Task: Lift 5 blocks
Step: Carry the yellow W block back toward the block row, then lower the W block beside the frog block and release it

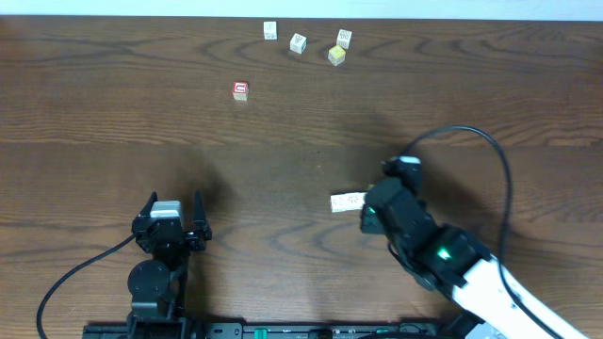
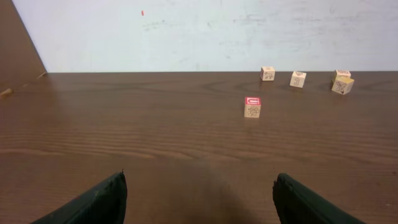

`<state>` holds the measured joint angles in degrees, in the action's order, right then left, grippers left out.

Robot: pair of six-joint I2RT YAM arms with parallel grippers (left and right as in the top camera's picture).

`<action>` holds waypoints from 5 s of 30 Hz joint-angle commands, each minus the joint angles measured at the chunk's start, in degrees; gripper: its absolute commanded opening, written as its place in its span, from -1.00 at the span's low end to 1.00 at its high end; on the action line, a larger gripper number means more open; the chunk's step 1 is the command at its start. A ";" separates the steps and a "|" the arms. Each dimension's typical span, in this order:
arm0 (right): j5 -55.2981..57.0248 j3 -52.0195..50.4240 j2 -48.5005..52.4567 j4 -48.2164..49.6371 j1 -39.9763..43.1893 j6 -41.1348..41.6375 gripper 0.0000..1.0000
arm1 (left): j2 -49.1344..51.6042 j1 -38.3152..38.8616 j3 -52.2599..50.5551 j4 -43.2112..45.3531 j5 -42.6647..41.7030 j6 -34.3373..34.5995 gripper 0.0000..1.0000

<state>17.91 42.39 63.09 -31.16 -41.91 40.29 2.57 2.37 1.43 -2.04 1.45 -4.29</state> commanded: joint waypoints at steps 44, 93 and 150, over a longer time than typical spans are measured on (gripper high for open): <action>-10.21 5.51 25.44 15.15 -6.08 -6.84 -0.95 | -0.09 0.22 -1.20 -1.99 0.63 0.46 0.50; -5.95 5.51 30.58 17.94 -6.19 -4.52 -0.89 | -0.09 0.22 -1.20 -1.99 0.63 0.46 0.50; -6.67 5.51 35.06 21.49 -6.21 -2.62 -0.24 | -0.09 0.22 -1.20 -1.99 0.63 0.46 0.50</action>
<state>11.11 47.24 97.12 -9.58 -47.88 37.23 2.57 2.37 1.43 -2.02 1.43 -4.29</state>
